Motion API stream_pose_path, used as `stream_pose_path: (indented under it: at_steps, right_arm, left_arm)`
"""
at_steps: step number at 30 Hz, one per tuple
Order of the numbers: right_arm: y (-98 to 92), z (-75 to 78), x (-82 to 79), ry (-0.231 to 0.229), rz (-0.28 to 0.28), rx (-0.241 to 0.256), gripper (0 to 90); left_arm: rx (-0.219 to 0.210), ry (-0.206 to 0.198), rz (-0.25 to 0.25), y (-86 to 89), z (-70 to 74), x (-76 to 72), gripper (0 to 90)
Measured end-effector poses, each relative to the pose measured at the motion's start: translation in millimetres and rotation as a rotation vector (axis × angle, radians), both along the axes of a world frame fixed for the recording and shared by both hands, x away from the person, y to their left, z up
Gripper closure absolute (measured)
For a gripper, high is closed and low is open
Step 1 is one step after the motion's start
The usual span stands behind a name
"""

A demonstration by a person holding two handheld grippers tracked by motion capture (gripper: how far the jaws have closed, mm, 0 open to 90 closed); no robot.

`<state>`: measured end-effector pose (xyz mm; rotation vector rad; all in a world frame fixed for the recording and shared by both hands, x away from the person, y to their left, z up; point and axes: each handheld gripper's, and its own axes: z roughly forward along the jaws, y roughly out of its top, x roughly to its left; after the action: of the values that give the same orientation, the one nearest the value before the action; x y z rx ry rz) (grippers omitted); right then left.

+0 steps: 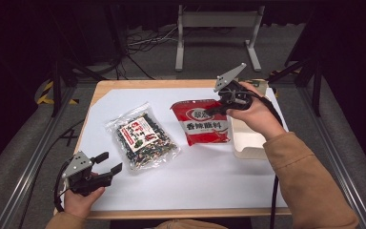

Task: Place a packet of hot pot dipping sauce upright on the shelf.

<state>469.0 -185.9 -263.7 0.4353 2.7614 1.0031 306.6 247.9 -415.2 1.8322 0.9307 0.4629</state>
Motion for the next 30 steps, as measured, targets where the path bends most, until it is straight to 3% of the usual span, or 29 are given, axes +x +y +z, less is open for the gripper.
stream_pose_path:
  at_steps: [15, 30]
  right_arm:
    - [-23.2, 19.8, 0.6, -0.062, -0.025, 0.112, 88.5]
    - [-51.8, 36.2, 0.9, -0.181, -0.075, 0.178, 88.6]
  left_arm:
    - [-0.004, 0.002, -0.001, 0.2, 0.2, 1.5, 33.0]
    - [-0.003, 0.003, 0.002, 0.2, 0.1, 2.0, 33.0]
